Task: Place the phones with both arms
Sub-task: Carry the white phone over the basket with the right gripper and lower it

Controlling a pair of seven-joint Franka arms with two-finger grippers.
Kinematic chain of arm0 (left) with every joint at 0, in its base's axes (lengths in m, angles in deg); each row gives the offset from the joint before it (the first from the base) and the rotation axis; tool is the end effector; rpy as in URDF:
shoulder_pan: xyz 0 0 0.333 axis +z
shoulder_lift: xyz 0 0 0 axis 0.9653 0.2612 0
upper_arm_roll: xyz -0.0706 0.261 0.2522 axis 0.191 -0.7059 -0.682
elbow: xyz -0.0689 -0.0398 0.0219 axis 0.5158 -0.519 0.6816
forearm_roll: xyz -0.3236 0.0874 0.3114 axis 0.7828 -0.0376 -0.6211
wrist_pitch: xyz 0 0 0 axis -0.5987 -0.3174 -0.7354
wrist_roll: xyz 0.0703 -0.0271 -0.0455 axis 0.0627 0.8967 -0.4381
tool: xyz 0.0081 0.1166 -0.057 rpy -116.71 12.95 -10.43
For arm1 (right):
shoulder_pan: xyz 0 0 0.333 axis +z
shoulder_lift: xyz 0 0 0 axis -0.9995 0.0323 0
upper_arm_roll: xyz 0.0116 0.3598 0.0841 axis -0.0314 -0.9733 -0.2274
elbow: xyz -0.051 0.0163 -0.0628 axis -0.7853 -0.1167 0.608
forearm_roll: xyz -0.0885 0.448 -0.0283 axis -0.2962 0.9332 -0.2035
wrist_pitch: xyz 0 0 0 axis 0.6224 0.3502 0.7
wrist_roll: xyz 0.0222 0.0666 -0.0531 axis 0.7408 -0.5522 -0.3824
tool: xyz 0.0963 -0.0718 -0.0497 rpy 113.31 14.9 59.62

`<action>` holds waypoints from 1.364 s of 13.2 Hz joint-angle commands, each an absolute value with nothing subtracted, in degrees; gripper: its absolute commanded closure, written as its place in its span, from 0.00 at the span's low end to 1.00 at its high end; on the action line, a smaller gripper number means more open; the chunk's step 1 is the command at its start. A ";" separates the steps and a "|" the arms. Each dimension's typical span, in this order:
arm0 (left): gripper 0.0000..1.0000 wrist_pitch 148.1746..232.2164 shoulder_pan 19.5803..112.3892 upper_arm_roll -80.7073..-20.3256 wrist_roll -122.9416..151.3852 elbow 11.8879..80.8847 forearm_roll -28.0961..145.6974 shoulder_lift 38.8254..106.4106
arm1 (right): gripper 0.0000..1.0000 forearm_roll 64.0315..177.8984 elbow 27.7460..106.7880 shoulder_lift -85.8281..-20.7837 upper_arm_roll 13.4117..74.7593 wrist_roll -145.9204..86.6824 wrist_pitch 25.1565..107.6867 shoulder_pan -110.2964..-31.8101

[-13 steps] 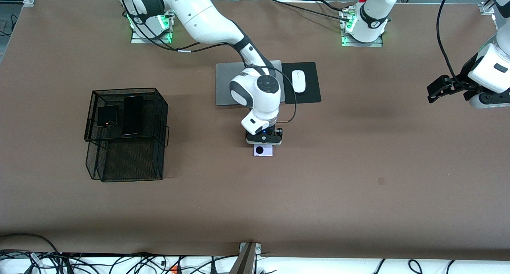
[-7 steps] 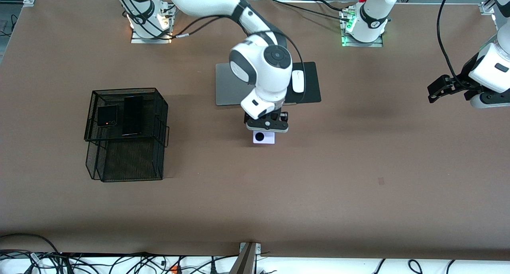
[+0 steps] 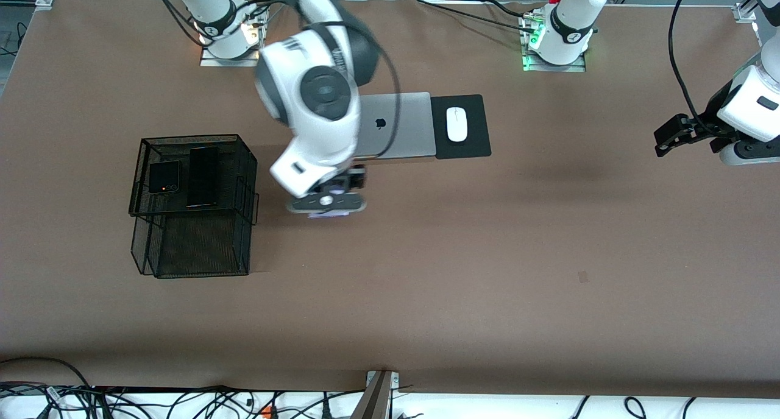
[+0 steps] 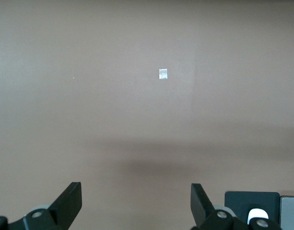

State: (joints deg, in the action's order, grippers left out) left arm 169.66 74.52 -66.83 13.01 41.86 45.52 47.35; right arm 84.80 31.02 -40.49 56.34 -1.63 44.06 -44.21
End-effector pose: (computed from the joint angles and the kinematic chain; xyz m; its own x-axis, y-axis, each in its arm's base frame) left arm 0.6307 -0.0159 0.6141 0.9960 0.0855 0.0269 0.0872 -0.9936 -0.0713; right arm 0.6951 0.4248 0.4716 0.9944 0.1052 -0.0068 0.1046 -0.9772 0.1845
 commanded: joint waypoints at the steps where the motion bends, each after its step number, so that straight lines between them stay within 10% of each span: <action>1: 0.00 168.39 74.60 -66.64 12.50 40.54 44.80 47.70 | 0.54 88.93 49.40 -53.10 63.65 -16.17 49.04 -44.38; 6: 0.00 168.31 74.60 -66.64 12.50 40.54 44.89 47.61 | 0.54 95.79 64.21 -56.92 77.91 -41.87 62.49 -46.04; 18: 0.00 168.57 75.56 -66.73 12.50 40.63 45.15 47.61 | 0.54 125.77 63.34 -33.72 77.84 -60.53 82.72 -52.82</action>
State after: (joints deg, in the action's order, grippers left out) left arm 169.54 75.05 -67.08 12.82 41.79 45.52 47.35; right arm 122.85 64.54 -35.56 78.04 -58.83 82.23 -52.17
